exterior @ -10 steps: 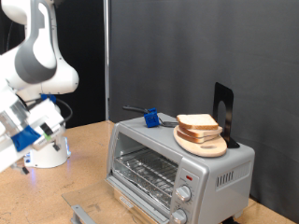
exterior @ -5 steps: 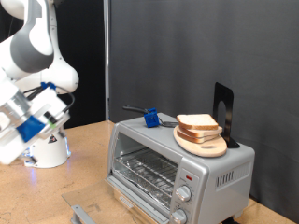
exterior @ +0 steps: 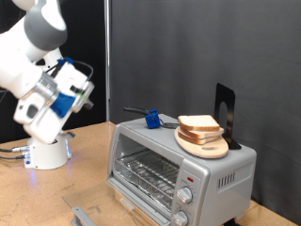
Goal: Make a piece of toast with the oven
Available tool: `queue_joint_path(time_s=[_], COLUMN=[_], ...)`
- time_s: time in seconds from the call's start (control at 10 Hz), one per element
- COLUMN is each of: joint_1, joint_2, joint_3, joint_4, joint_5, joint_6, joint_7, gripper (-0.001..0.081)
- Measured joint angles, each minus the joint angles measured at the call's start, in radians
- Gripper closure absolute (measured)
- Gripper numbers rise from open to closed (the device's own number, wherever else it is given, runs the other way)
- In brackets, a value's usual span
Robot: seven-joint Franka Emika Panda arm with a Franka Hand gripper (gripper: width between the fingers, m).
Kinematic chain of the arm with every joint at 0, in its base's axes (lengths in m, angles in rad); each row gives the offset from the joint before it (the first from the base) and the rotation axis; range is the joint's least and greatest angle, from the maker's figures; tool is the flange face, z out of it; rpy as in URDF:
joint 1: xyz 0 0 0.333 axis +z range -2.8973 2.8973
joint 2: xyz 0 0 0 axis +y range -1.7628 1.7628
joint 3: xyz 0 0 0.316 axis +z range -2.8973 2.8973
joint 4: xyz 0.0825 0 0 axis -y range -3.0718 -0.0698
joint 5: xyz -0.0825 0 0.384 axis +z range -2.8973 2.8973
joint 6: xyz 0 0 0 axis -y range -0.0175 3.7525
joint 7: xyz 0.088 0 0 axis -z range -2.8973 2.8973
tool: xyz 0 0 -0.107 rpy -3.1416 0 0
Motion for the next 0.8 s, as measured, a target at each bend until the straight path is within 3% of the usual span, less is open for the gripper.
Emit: queue_joint_path(time_s=[0.3,0.5,0.6,0.8], joint_1=[0.038,0.036,0.036,0.041], joint_2=[-0.102,-0.096,-0.098,-0.128], joint_3=[0.048,0.041,0.038,0.041], joint_4=[-0.046,-0.040,-0.020,0.019], joint_5=[0.071,0.065,0.054,0.051], joint_6=[0.073,0.027,-0.028,-0.061], joint_7=[-0.060,-0.063,-0.095,-0.183], gripper=[0.0124,0.0124,0.0124,0.0124])
